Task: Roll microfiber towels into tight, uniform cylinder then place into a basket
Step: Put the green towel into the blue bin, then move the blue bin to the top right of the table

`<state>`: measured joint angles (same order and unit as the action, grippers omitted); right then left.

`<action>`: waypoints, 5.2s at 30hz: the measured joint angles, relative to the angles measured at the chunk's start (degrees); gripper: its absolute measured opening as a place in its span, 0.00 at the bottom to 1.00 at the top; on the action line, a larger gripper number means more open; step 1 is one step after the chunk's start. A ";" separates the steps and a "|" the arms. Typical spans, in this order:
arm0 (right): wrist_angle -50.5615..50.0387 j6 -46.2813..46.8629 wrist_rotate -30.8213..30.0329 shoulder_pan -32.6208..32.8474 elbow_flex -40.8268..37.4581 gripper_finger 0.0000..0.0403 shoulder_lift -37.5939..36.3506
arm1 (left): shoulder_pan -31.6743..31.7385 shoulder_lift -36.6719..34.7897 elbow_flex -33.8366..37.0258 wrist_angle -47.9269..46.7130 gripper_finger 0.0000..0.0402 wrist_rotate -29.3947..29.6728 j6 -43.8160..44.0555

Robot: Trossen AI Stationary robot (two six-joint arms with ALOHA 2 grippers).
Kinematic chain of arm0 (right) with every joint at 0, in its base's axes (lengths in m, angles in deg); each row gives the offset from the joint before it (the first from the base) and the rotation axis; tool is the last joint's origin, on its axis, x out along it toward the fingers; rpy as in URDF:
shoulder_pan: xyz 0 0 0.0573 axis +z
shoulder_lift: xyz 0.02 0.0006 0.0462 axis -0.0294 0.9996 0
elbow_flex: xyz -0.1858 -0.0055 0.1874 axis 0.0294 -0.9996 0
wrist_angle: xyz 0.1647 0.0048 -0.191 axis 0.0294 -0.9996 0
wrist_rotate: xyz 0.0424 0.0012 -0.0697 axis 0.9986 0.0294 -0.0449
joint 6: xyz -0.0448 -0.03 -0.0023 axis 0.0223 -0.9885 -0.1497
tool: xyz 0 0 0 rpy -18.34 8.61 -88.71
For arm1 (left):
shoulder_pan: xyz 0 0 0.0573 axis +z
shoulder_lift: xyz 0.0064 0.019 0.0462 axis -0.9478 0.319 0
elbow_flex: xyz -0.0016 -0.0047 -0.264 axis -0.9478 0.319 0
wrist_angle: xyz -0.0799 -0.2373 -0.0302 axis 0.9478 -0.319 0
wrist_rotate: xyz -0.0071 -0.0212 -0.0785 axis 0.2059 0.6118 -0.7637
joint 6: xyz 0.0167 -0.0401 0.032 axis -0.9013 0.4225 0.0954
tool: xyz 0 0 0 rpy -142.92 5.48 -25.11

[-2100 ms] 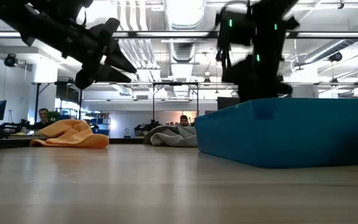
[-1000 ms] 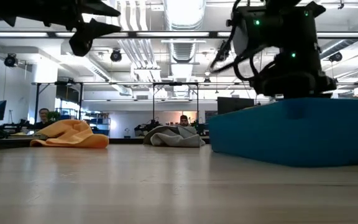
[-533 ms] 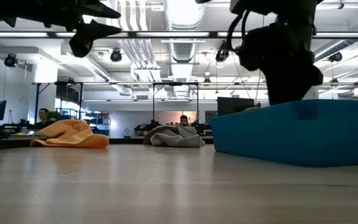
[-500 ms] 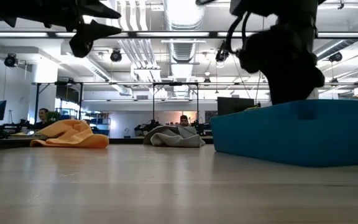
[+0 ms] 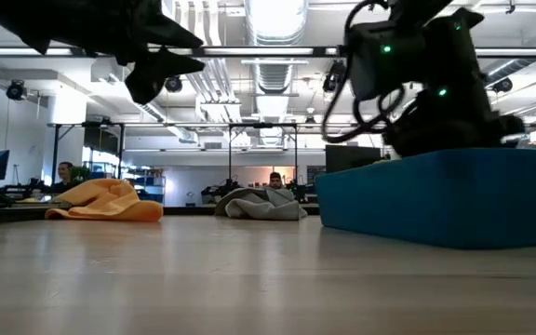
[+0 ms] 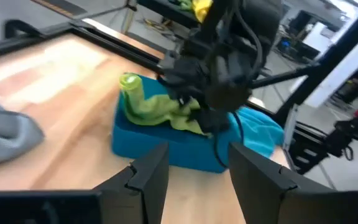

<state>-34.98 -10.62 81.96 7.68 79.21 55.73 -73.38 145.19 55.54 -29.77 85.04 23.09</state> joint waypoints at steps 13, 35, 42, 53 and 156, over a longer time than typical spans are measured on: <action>1.85 2.19 -4.28 -0.90 0.04 0.50 -12.29 | -0.08 -1.46 -0.14 1.31 0.37 -0.63 0.80; -2.93 1.12 1.67 -1.51 0.09 0.11 -3.39 | -0.01 -10.37 0.03 -4.22 0.37 -0.60 0.62; -1.20 0.69 5.93 -1.51 4.64 0.03 -4.84 | -0.01 -10.92 0.03 -8.32 0.37 -0.58 0.75; 14.21 1.95 8.20 -1.40 3.83 0.10 4.90 | -0.06 -7.01 -0.35 -8.90 0.37 -2.67 2.22; 29.67 -71.07 1.19 -2.78 -11.52 0.58 -15.10 | -1.85 63.60 -49.43 -10.17 0.14 -13.57 -57.95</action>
<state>-5.31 -81.70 83.15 4.91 67.70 40.63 -75.24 208.79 6.11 -39.94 71.48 -34.86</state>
